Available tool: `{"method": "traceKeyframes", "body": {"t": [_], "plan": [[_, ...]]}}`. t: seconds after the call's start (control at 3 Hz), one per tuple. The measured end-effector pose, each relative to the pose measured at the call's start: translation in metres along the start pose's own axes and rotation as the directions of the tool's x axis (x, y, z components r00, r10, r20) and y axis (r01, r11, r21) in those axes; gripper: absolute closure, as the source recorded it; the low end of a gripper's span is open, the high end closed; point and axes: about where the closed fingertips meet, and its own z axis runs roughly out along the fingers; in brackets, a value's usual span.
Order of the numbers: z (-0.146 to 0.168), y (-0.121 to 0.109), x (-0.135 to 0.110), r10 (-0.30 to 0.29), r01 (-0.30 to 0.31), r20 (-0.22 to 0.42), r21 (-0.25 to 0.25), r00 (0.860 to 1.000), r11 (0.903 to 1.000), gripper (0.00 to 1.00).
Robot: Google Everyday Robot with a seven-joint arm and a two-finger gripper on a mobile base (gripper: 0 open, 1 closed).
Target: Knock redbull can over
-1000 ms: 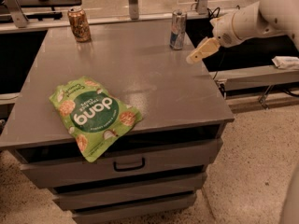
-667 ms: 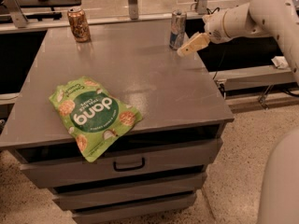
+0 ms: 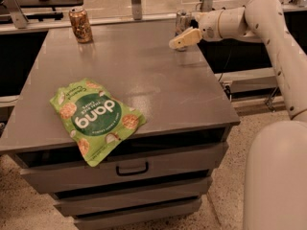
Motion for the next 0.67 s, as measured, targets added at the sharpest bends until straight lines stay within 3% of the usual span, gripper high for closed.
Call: {"method": "traceKeyframes", "body": {"t": [0.33, 0.67], "plan": [[0.013, 0.022, -0.015, 0.043, -0.036, 0.074, -0.089, 0.996, 0.9954, 0.0], [0.019, 0.057, -0.032, 0.084, -0.055, 0.136, -0.209, 0.987, 0.9764, 0.0]]}}
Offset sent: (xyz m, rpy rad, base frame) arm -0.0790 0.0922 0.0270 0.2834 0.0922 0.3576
